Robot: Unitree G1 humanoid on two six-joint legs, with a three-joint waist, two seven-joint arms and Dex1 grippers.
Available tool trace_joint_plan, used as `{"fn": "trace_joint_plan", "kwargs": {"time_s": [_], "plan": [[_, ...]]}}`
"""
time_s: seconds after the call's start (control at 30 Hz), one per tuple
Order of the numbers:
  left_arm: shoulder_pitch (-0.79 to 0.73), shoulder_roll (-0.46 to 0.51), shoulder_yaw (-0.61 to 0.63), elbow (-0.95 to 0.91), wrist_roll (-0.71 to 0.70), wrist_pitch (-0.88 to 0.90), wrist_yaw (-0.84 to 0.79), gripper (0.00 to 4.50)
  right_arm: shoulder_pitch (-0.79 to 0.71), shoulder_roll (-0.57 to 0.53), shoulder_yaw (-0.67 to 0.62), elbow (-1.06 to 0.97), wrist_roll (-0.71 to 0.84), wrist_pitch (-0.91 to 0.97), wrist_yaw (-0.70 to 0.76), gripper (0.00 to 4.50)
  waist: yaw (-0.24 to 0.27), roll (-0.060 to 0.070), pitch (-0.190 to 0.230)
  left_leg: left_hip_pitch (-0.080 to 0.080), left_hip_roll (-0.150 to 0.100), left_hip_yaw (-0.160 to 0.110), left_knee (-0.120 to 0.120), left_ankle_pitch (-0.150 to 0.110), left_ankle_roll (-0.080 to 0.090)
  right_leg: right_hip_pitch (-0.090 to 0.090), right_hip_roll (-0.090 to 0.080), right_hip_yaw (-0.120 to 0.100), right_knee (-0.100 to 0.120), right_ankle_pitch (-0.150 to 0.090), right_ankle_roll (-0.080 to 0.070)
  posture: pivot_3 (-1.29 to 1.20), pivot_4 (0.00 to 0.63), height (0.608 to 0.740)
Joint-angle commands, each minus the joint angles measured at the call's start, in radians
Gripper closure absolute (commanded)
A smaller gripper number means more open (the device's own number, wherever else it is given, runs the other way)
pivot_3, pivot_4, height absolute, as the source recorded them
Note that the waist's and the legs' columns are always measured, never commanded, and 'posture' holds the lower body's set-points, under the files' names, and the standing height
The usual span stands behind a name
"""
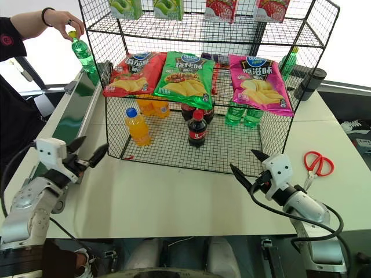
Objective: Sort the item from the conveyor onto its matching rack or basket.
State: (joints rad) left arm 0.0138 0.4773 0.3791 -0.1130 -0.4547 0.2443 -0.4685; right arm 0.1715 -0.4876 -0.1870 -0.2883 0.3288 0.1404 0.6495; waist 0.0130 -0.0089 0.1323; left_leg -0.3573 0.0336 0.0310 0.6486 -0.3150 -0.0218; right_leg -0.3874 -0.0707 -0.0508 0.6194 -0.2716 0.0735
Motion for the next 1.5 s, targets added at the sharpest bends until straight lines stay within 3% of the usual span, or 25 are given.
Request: {"fn": "trace_joint_plan", "kwargs": {"time_s": [0.03, 0.2, 0.37, 0.6, 1.5], "plan": [[-0.04, 0.004, 0.06, 0.064, 0.013, 0.037, 0.089, 0.0, -0.02, 0.002, 0.015, -0.02, 0.01, -0.012, 0.011, 0.08, 0.0, 0.0, 0.0, 0.0, 0.0, 0.0, 0.0, 0.0, 0.0, 0.0, 0.002, 0.0, 0.0, 0.0, 0.0, 0.0, 0.15, 0.74], [-0.092, -0.028, 0.083, 0.135, 0.027, 0.026, 0.174, 0.0, -0.03, 0.02, 0.094, -0.084, 0.011, 0.008, 0.015, 0.08, 0.0, -0.002, 0.0, 0.0, 0.0, 0.0, 0.0, 0.0, 0.0, 0.0, 0.003, 0.0, 0.0, 0.0, 0.0, 0.0, 0.15, 0.74], [-0.102, -0.043, 0.064, 0.169, 0.032, -0.035, 0.129, 0.0, -0.068, 0.029, 0.23, -0.174, 0.02, 0.068, 0.044, 0.08, -0.003, -0.002, 0.0, 0.0, 0.001, 0.0, 0.0, 0.0, 0.0, 0.0, 0.003, 0.0, 0.0, 0.0, 0.0, 0.0, 0.15, 0.74], [-0.141, -0.064, 0.049, 0.236, 0.105, -0.126, 0.192, 0.0, -0.079, 0.048, 0.407, -0.244, 0.028, 0.114, 0.088, 0.08, 0.0, -0.004, -0.001, -0.001, 0.001, -0.001, 0.0, 0.0, 0.0, 0.0, 0.0, 0.0, 0.0, 0.0, 0.0, 0.0, 0.15, 0.74], [-0.217, -0.131, 0.093, 0.32, 0.12, -0.213, 0.359, 0.0, -0.081, 0.064, 0.416, -0.155, 0.016, 0.031, 0.124, 0.08, 0.0, -0.006, -0.002, -0.001, -0.001, -0.001, 0.0, 0.0, 0.0, 0.0, -0.003, -0.003, 0.0, 0.0, 0.001, 0.0, 0.15, 0.74]]}}
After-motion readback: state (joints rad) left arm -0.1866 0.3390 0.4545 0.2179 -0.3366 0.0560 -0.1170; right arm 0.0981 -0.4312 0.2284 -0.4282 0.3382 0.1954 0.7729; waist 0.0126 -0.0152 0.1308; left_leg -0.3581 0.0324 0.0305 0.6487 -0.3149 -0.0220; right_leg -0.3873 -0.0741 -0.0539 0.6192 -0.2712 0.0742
